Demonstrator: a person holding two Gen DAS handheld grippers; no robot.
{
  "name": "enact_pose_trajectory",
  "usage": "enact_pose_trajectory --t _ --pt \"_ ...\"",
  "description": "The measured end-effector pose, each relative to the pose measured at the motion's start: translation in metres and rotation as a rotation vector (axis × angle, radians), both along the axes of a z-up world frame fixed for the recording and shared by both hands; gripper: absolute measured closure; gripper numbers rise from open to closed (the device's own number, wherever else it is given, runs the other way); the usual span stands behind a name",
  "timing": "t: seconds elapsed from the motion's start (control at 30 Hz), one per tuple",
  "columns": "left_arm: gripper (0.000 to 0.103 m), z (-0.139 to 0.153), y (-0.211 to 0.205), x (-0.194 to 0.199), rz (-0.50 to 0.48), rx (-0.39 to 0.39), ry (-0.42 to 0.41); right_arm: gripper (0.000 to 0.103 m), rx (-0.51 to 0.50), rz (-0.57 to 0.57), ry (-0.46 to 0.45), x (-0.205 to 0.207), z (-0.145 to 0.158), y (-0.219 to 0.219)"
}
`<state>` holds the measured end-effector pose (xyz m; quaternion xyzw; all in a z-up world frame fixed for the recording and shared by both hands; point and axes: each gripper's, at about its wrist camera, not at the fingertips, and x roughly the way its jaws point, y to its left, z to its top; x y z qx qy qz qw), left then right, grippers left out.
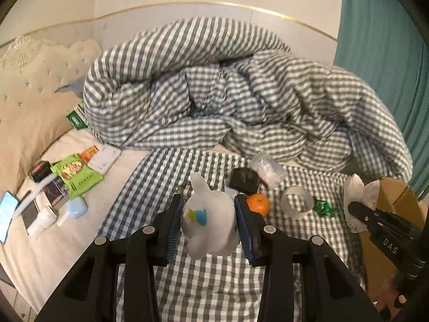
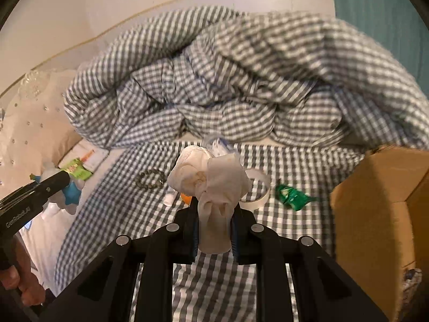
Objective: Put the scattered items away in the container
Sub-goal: 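Carry the plush toy and white cloth with both tools over the box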
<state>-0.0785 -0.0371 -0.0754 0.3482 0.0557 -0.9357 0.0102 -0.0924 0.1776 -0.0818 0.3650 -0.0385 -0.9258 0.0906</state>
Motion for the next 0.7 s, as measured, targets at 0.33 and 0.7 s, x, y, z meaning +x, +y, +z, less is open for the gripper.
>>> enact_pose_trajectory --t 0.33,0.7 --pt "0.064 0.055 0.031 0.048 -0.041 -0.02 0.093 0.085 -0.021 -0.031 0.109 0.056 0.057 0.026" --pt "0.064 0.081 0.074 0.071 -0.083 -0.006 0.122 0.085 -0.019 -0.117 0.181 0.105 0.09 0.088"
